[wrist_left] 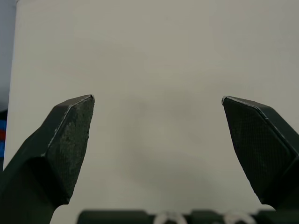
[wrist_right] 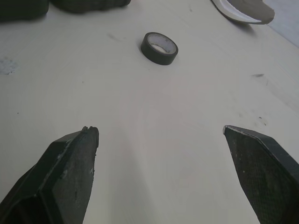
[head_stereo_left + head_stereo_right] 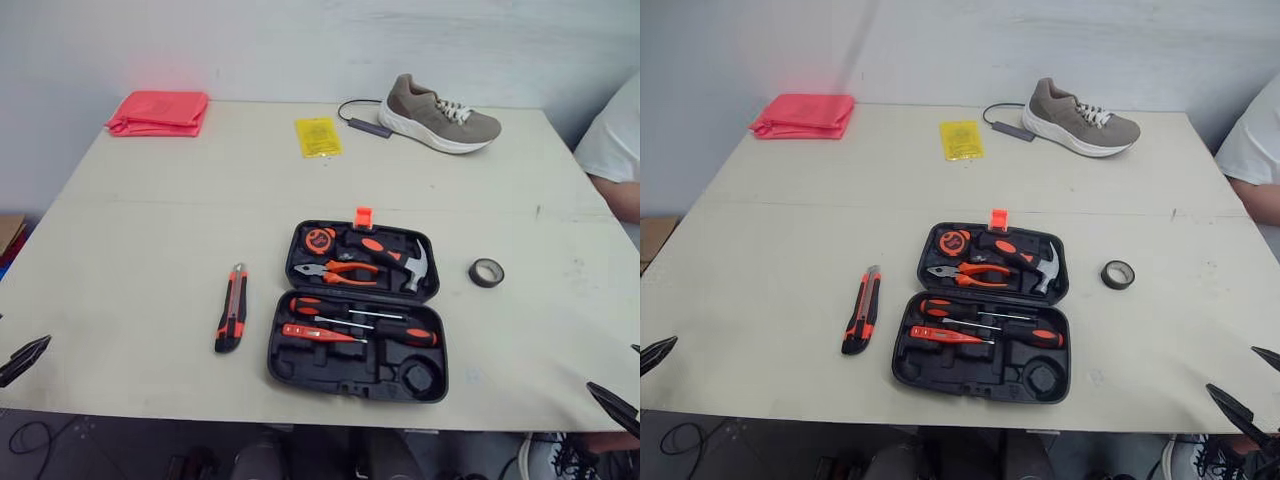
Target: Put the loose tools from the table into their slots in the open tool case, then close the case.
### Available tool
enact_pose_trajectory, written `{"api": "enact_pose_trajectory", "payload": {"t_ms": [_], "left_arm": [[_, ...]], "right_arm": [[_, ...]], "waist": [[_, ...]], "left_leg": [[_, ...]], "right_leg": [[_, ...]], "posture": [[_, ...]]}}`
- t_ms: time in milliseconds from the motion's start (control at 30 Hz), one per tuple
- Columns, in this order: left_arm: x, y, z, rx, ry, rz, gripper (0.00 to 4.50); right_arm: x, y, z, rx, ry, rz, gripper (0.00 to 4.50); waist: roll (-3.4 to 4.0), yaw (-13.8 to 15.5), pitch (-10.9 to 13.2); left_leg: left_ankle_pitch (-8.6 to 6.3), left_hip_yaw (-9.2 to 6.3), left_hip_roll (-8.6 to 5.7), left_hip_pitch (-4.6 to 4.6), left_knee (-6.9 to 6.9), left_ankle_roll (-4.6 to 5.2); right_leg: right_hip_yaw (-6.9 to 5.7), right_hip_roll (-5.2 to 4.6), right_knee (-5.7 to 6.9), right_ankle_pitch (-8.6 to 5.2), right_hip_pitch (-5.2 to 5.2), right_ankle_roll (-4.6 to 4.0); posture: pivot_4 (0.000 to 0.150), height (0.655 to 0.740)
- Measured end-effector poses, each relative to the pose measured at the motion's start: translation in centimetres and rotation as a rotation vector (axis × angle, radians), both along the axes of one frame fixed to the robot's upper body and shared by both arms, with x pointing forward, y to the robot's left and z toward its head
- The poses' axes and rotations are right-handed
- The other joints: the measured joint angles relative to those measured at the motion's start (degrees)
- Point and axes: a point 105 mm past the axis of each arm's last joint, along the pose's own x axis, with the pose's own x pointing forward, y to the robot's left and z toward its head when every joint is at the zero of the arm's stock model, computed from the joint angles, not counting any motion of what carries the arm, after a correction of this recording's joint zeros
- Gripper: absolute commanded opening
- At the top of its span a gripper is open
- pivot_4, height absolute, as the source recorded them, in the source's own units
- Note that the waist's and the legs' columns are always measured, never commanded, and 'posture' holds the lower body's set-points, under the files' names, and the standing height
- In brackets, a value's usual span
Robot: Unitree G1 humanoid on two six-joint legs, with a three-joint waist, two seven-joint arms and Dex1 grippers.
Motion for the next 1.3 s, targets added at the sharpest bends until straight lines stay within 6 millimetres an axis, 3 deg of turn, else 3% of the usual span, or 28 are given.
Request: {"api": "enact_pose_trajectory", "payload": {"t_ms": [200,400,467,567,733,867,1167,1300], "left_arm": [[2.0,-4.6,1.2,-0.027,-0.052,-0.153,4.45],[2.9,-12.6,0.8,-0.221,-0.046,-0.223,4.45],[3.3,-15.8,1.1,-0.272,-0.069,-0.251,4.45],[3.6,-18.1,1.5,-0.246,-0.06,-0.235,4.45],[4.2,-21.1,-0.2,-0.249,0.003,-0.15,4.45],[4.6,-22.2,-1.7,-0.221,0.078,-0.092,4.45],[6.2,-25.5,-3.2,-0.219,0.12,-0.068,4.45],[6.6,-25.7,-3.8,-0.203,0.147,-0.01,4.45]], "right_arm": [[2.0,3.0,1.0,0.035,-0.027,0.137,4.5],[4.6,7.7,2.3,0.117,-0.082,0.312,4.5],[5.6,10.3,2.5,0.156,-0.109,0.397,4.5],[6.3,13.2,3.4,0.205,-0.157,0.48,4.5],[5.4,18.2,4.4,0.238,-0.186,0.664,4.5],[5.3,18.9,4.6,0.228,-0.192,0.703,4.5],[5.1,19.3,4.4,0.212,-0.176,0.746,4.5],[5.0,19.2,4.1,0.211,-0.165,0.746,4.5]], "waist": [[0.11,-0.22,0.01],[0.07,-0.57,0.02],[0.03,-0.2,0.02],[0.09,0.14,0.0],[0.05,0.65,-0.02],[-0.06,0.9,-0.05],[-0.06,1.47,-0.05],[-0.06,1.41,-0.05]], "left_leg": [[0.25,-0.03,-0.02,0.0,-0.32,-0.39],[0.46,0.01,-0.02,0.0,-0.3,-0.05],[0.47,0.0,-0.03,-0.01,-0.19,-0.04],[0.51,-0.03,-0.06,-0.01,-0.2,-0.07],[0.49,-0.05,-0.1,-0.04,-0.13,-0.03],[0.48,-0.04,-0.11,-0.03,-0.05,0.0],[0.48,-0.05,-0.09,-0.05,0.02,0.0],[0.48,-0.07,-0.07,-0.05,0.03,0.01]], "right_leg": [[-0.04,0.01,-0.02,-0.03,-0.04,-0.06],[0.0,0.07,-0.05,0.0,0.03,-0.01],[0.0,0.11,0.01,0.01,0.04,0.01],[0.0,0.15,0.01,0.01,0.04,0.01],[0.01,0.18,-0.04,0.04,0.1,0.07],[0.02,0.19,-0.04,0.04,0.12,0.07],[0.01,0.23,-0.04,0.04,0.13,0.06],[0.0,0.25,-0.02,0.04,0.13,0.06]], "posture": [[0.15,0.74],[0.15,0.74],[0.15,0.74],[0.15,0.74],[0.15,0.74],[0.15,0.74],[0.15,0.74],[0.15,0.74]]}}
